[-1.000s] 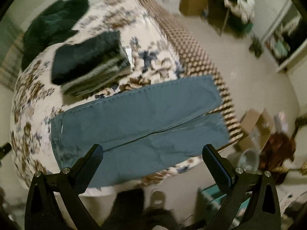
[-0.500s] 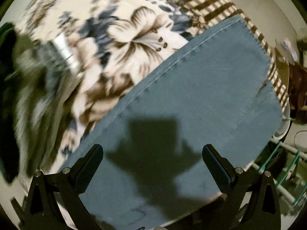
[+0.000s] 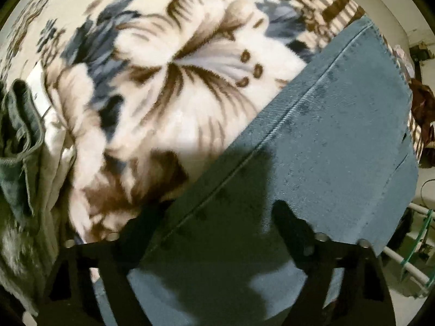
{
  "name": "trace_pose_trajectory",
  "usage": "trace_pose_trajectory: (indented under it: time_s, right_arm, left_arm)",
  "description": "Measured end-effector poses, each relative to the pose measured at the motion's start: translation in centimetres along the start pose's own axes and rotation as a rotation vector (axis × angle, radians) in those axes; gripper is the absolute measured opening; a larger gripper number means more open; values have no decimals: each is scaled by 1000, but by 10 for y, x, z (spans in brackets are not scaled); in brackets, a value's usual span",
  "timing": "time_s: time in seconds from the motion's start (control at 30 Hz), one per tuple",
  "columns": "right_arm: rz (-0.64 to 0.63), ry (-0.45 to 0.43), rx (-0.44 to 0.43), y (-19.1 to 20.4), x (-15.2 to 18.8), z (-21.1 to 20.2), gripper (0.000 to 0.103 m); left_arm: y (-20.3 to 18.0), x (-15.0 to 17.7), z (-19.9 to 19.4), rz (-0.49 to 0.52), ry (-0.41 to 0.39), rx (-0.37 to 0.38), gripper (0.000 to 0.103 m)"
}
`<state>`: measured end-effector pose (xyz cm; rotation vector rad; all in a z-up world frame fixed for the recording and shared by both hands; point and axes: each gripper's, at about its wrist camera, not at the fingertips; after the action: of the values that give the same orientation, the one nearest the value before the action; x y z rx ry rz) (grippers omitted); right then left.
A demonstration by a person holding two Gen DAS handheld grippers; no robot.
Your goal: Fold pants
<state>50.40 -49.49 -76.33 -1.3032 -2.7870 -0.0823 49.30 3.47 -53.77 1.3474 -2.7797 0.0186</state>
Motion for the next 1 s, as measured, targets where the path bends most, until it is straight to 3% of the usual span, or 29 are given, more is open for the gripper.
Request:
trace_pose_trajectory:
  time_s: [0.03, 0.1, 0.2, 0.33, 0.57, 0.8, 1.0]
  right_arm:
    - [1, -12, -7, 0, -3, 1, 67]
    - [-6, -43, -15, -1, -9, 1, 26]
    - [-11, -82, -45, -4, -4, -9, 11]
    - [-30, -128, -105, -14, 18, -28, 8]
    - [-67, -147, -206, -71, 77, -72, 7]
    - [-139, -104, -170, -161, 170, -70, 6]
    - [-218, -66, -75, -199, 215, -28, 6]
  left_arm:
    - [2, 3, -6, 16, -14, 15, 10]
    - [10, 11, -22, 64, -46, 66, 5]
    - [25, 26, -49, 133, -89, 122, 4]
    - [65, 47, -91, 172, -126, 198, 4]
    - [161, 91, -109, 168, -143, 265, 4]
    - [266, 146, -60, 74, -65, 184, 4]
    - [297, 162, 0, 51, -43, 113, 4]
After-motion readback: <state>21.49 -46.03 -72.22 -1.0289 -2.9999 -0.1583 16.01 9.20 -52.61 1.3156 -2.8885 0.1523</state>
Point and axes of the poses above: each gripper's, at about its wrist camera, not at the fingertips, and z roughly the way its jaws point, y to its left, x to its underside, and after that the axes turned 11 degrees about -z, right-handed
